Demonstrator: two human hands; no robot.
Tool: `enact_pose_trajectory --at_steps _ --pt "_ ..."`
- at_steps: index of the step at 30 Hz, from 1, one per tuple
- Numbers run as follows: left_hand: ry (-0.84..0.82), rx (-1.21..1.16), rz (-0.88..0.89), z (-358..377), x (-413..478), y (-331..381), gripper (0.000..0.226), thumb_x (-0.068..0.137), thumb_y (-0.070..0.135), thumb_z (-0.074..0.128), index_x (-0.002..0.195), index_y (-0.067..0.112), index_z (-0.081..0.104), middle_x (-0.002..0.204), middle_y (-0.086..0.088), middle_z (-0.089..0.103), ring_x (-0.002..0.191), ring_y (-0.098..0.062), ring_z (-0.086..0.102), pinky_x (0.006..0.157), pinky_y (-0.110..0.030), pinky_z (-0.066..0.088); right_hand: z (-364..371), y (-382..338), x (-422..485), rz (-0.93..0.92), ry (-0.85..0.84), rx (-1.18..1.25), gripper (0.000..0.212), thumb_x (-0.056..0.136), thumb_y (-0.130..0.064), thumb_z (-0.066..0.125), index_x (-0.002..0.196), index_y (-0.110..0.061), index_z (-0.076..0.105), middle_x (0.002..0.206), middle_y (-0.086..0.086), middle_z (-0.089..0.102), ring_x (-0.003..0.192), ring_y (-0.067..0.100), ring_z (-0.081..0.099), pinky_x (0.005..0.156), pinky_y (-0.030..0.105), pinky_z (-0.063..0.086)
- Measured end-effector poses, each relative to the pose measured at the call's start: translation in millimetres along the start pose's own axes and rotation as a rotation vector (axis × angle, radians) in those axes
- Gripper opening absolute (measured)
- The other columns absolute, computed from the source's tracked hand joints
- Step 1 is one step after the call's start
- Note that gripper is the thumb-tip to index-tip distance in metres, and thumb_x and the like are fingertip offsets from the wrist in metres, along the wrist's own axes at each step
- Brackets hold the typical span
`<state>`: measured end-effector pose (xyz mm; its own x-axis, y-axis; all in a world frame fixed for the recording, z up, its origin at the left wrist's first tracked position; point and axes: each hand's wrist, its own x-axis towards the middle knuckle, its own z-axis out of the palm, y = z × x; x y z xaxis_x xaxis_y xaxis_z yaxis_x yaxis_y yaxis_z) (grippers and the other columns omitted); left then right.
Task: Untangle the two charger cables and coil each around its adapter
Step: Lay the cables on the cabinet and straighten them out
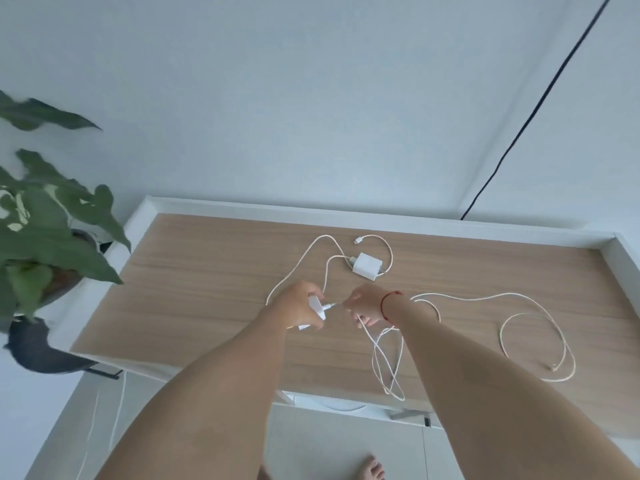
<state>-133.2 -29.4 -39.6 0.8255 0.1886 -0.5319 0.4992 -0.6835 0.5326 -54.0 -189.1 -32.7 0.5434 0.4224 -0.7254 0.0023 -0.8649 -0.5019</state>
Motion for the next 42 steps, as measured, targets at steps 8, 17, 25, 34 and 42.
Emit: enact_pose_trajectory --at_steps 8,17,25,34,42 --pt "0.050 0.132 -0.147 -97.5 -24.7 -128.5 0.042 0.062 0.012 0.074 0.098 0.030 0.062 0.106 0.008 0.054 0.095 -0.019 0.060 0.070 -0.027 0.052 78.2 -111.1 22.2 0.021 -0.062 0.122 0.019 0.081 -0.024 0.050 0.068 -0.012 0.059 0.055 0.000 0.037 0.043 0.016 0.029 0.045 0.020 0.030" --pt "0.111 0.229 -0.227 -147.6 -19.9 -261.9 0.031 0.086 0.003 0.058 0.111 0.020 0.061 0.114 -0.007 0.062 0.100 -0.028 0.063 0.077 -0.031 0.049 163.9 -189.7 60.5 0.109 -0.138 0.072 0.022 0.085 -0.017 0.048 0.069 -0.012 0.062 0.058 0.002 0.043 0.045 0.016 0.036 0.044 0.020 0.029" --pt "0.275 0.380 -0.194 -163.8 -12.8 -300.0 0.035 0.085 -0.008 0.054 0.110 0.013 0.064 0.123 -0.009 0.049 0.105 -0.028 0.055 0.081 -0.033 0.047 197.1 -234.5 85.5 0.083 -0.108 -0.079 0.024 0.091 -0.019 0.051 0.102 -0.006 0.068 0.067 0.009 0.054 0.057 0.023 0.054 0.052 0.026 0.045" --pt "0.314 0.519 -0.235 -179.1 -16.2 -323.5 0.035 0.085 -0.004 0.056 0.109 0.019 0.067 0.117 -0.003 0.056 0.111 -0.024 0.051 0.097 -0.033 0.040 215.6 -246.0 94.1 0.038 -0.016 -0.117 0.029 0.090 -0.031 0.047 0.085 -0.009 0.065 0.065 0.008 0.059 0.049 0.020 0.048 0.050 0.023 0.039" --pt "0.223 0.561 -0.163 -163.6 -14.4 -296.4 0.030 0.084 0.009 0.065 0.106 0.029 0.064 0.131 -0.002 0.054 0.136 -0.023 0.034 0.119 -0.052 -0.001 208.0 -235.9 85.6 0.039 0.021 0.084 0.051 0.097 -0.039 0.027 0.071 -0.011 0.062 0.058 0.003 0.053 0.049 0.017 0.046 0.059 0.027 0.040"
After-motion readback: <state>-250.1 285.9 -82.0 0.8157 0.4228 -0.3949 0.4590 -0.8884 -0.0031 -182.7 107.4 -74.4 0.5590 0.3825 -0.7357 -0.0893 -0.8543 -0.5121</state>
